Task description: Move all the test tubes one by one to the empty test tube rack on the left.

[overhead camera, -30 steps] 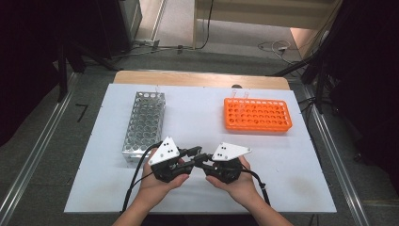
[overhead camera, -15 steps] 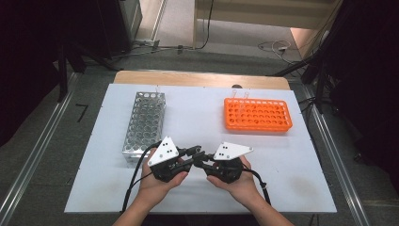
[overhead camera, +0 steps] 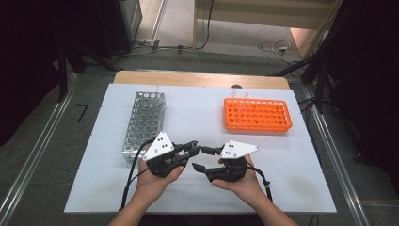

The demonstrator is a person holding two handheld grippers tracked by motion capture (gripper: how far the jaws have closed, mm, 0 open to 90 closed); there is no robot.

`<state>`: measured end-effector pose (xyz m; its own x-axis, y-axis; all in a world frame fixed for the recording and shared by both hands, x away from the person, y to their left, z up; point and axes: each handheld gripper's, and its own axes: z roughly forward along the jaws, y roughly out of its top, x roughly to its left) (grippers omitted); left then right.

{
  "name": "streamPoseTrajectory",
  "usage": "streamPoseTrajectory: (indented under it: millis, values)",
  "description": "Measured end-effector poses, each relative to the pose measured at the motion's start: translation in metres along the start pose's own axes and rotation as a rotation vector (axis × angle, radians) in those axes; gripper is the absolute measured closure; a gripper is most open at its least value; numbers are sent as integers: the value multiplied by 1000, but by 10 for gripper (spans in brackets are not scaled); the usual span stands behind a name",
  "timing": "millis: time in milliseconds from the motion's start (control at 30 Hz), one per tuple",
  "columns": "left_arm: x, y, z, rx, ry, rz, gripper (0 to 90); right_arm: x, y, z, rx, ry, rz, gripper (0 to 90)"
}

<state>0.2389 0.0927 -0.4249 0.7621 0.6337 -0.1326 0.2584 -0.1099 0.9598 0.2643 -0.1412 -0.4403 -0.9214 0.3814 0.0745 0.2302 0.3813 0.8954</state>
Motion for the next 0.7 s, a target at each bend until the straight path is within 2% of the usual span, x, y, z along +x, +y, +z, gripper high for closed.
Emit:
streamPoseTrajectory:
  millis: [133, 367, 467, 700]
  values:
    - [8, 3, -5, -12, 25, -10, 760, -8, -3, -9, -19, -44, 12, 187]
    - [25, 10, -14, -28, 79, -28, 761, -27, -12, -29, -28, -124, 37, 29]
    - [35, 14, -18, -38, 110, -43, 761, -35, -18, -41, -26, -111, 66, 0]
    - [61, 29, -27, -78, 177, -73, 761, -50, -31, -69, -46, -137, 91, 0]
